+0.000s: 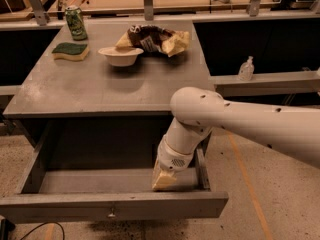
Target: Open top drawer
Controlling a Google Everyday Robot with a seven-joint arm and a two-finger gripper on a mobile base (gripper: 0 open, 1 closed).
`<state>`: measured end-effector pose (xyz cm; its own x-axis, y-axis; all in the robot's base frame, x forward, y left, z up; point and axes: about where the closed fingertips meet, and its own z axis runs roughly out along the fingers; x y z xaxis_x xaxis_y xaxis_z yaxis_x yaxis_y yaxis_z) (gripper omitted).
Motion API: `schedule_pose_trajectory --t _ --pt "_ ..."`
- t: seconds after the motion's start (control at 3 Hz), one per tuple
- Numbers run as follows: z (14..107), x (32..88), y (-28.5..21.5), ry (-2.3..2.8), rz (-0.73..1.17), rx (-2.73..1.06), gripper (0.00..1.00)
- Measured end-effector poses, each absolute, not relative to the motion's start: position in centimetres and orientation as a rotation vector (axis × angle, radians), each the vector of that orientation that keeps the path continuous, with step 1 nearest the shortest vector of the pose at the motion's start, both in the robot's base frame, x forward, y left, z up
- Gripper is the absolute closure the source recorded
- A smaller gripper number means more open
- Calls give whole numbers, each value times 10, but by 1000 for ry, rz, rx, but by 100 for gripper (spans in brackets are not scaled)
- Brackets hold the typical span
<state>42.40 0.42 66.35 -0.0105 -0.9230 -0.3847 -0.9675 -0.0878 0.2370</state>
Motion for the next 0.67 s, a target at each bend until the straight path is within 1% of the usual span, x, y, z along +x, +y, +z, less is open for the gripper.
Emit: schedule_pose_trajectory --t 0.33,0.67 --pt "667 412 1 2068 720 -2130 100" --pt "681 425 2 2021 693 -2052 100"
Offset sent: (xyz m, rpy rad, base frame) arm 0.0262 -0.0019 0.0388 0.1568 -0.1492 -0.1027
